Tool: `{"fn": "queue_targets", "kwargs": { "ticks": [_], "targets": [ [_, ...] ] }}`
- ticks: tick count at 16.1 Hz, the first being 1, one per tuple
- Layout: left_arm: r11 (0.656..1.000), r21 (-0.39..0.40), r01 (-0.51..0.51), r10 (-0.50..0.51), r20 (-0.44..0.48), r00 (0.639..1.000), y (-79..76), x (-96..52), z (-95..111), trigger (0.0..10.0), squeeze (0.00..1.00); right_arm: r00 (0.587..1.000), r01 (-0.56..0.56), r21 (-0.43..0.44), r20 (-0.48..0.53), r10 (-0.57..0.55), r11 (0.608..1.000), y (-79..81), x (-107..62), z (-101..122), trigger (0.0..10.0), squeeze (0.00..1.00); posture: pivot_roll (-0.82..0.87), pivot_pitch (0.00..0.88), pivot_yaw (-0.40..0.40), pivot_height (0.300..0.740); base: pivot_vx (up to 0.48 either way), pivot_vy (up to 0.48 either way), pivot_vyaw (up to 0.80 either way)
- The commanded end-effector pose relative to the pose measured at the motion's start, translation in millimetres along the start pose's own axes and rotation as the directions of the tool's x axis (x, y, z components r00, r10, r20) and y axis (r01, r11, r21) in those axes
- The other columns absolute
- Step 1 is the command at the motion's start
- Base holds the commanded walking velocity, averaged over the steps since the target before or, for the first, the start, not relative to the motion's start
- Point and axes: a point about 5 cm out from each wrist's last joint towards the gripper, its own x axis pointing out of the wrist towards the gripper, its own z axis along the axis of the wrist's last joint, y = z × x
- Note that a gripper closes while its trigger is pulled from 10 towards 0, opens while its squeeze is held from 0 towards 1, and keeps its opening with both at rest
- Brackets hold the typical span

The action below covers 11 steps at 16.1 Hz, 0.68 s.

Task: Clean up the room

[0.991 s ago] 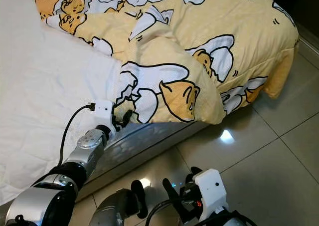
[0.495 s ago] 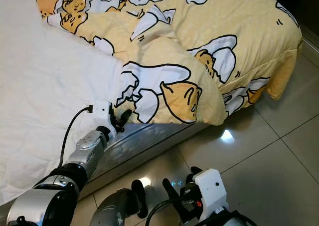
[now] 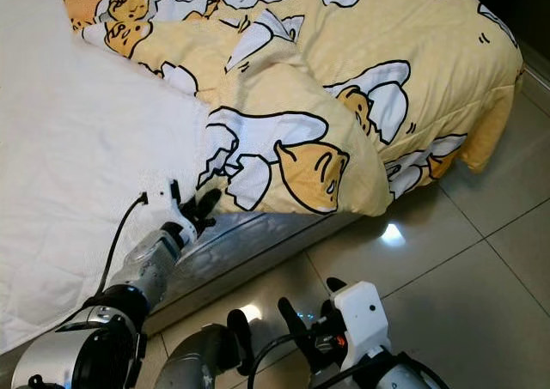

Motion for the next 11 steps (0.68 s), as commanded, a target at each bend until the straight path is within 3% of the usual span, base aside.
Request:
{"fn": "queue_targets", "kwargs": {
  "ticks": [1,5,10,11],
  "targets": [
    [0.998,-0.058,-0.032,0.025,-0.124,0.992,10.5,-13.7,-32,0.0,0.00,1.000,0.000,0.029,-0.019,0.001,1.000,2.9,0.0,-5,10.0,0.00,-0.32,0.318,0.192,0.740,0.000,0.000,0.00],
    [0.997,-0.066,-0.030,0.021,-0.140,0.990,15.4,-18.2,-36,0.0,0.00,0.998,-0.053,0.011,0.036,0.052,0.999,9.0,3.1,10,10.0,0.00,-0.32,0.312,0.192,0.740,0.000,0.000,0.00],
    [0.991,-0.059,-0.122,0.114,-0.123,0.986,46.5,-34.7,-32,0.0,0.00,0.997,-0.066,-0.003,0.051,0.066,0.998,6.4,7.6,12,10.0,0.00,-0.31,0.290,0.198,0.740,0.000,0.000,0.00],
    [0.991,-0.059,-0.122,0.114,-0.123,0.986,46.5,-34.7,-32,0.0,0.00,0.997,-0.066,-0.003,0.051,0.066,0.998,6.4,7.6,12,10.0,0.00,-0.31,0.290,0.198,0.740,0.000,0.000,0.00]
  ]
}}
